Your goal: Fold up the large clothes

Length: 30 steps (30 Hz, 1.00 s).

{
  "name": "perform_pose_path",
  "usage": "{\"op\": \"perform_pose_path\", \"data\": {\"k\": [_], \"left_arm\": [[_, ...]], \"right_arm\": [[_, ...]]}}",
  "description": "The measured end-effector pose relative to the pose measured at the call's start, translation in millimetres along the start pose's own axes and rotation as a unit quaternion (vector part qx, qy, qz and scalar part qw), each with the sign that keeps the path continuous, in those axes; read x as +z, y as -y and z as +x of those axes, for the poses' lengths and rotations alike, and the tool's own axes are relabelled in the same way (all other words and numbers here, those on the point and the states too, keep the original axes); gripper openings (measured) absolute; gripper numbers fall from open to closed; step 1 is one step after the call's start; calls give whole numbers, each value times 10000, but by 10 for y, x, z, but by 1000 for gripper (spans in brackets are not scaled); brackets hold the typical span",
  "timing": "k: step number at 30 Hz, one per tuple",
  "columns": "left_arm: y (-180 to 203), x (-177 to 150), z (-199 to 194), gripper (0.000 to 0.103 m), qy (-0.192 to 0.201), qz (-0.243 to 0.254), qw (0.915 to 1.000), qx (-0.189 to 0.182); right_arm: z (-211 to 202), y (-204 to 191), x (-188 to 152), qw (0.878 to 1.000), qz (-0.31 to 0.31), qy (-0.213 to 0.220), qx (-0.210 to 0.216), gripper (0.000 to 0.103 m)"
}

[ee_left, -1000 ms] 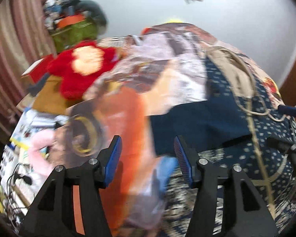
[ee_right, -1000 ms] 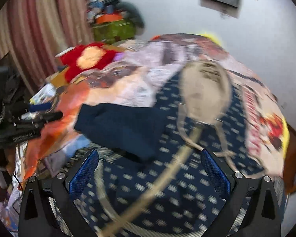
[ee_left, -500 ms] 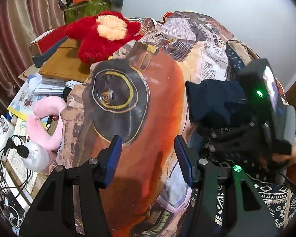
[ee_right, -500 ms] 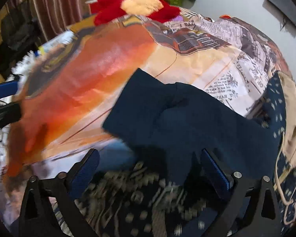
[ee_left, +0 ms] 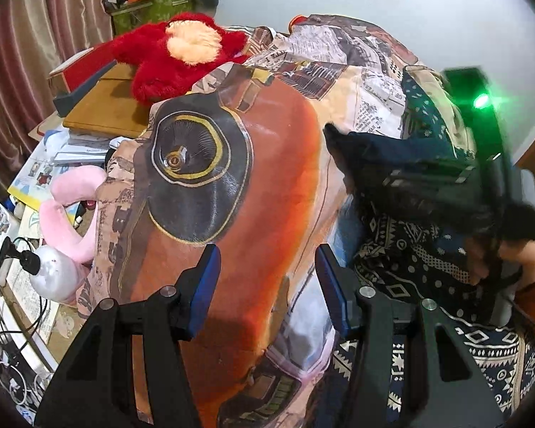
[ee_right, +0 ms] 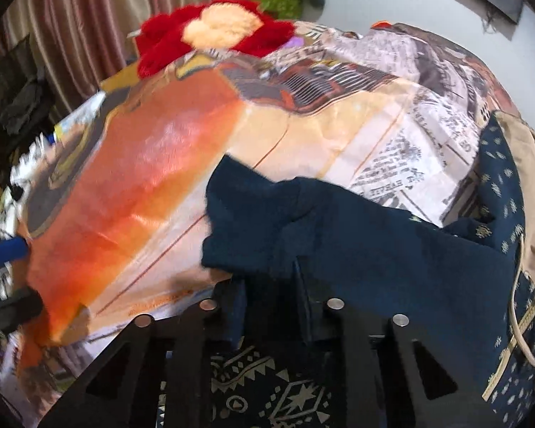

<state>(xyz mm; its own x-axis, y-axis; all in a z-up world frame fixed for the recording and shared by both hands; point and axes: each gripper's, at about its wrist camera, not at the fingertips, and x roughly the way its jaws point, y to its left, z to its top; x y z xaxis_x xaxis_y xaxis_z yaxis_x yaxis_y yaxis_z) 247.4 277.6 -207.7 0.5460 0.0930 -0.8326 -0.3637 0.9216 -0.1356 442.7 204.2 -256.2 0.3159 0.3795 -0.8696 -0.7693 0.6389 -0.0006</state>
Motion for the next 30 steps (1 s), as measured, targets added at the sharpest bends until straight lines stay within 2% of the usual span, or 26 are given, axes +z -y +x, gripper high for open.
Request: {"op": "perform_pose_path", "data": {"k": [6,12,15,19,22,24,26,29,30], "left_arm": [[131,-5,-90,54,18,43,10000,-39],[398,0,-144,54,28,293,9993,-221],[480,39,-81,54,-45,300,9990,-343],[492,176,175,54,-386,-274,9948,-904],[515,282,461,54,-716,-880,9819,-1517],[563,368,668,54,-889,-1147,9741,-1733],[615,457,865,54,-978,-1332,9705,-1752],[669,579,1091,52,-987,-1468,9738,-1432],[679,617,1147,44,-953,-1508,9754,-1293]], "right_arm": [[-549,231,-34,9974,335,633,34,21],[-1209,689,-144,9888,926,1172,41,21],[-1407,815,-210,9886,960,1161,-61,21],[-1514,822,-360,9922,644,1039,-251,22],[-1477,848,-485,9951,386,819,-407,22],[-1477,912,-597,9955,350,734,-489,22],[-1499,1027,-718,9952,477,677,-529,22],[-1560,1272,-888,9933,870,618,-443,22],[-1593,1366,-949,9922,1016,600,-405,22]]}}
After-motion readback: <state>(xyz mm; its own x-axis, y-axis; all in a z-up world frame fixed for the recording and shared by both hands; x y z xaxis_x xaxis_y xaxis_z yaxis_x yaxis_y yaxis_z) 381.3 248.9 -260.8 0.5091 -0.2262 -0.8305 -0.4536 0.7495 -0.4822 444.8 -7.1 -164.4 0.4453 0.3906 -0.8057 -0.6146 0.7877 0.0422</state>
